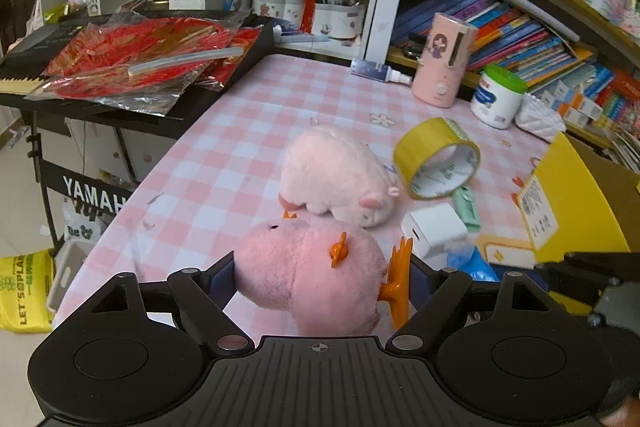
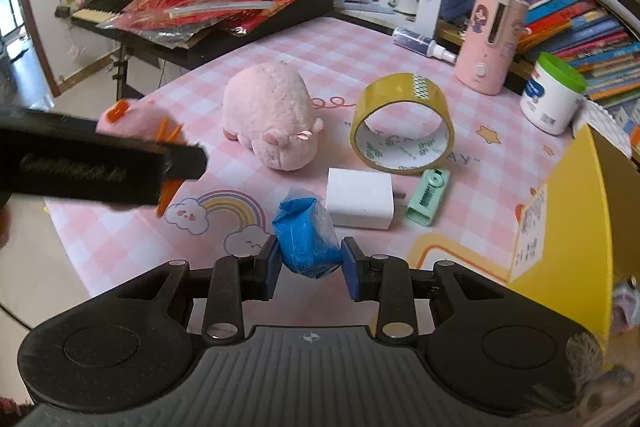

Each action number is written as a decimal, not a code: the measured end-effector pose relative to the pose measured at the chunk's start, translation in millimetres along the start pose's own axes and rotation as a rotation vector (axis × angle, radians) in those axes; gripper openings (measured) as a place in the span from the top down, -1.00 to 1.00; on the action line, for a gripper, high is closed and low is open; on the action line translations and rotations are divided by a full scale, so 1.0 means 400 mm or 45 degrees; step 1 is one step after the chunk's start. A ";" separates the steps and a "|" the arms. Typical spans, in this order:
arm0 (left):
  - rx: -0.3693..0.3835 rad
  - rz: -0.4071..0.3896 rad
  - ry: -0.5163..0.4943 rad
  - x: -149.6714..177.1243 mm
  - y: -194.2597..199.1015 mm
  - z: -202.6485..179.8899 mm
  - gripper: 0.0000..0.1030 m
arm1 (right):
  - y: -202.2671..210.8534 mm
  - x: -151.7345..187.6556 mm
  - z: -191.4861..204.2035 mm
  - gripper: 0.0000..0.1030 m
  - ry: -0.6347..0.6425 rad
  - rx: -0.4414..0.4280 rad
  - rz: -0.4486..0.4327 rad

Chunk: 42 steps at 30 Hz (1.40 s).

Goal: Organize objects
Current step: 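Lift and carry the blue cloth and pink pig toward the yellow box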

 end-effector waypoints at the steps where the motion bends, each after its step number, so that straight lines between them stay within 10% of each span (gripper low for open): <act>1: 0.003 -0.002 -0.002 0.005 0.009 0.003 -0.61 | 0.008 0.002 0.004 0.42 -0.013 0.007 -0.003; 42: 0.204 0.046 -0.184 0.263 0.301 0.079 -0.61 | 0.293 0.232 0.249 0.43 -0.347 0.193 0.037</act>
Point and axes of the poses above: each gripper's, at about its wrist camera, not at the fingertips, and y roughly against the way its jaws point, z to its left, x to its underside, the point moved 2 cm from there along -y, roughly the way its jaws point, and after that the axes turned 15 degrees about y, right-handed, at the moved point
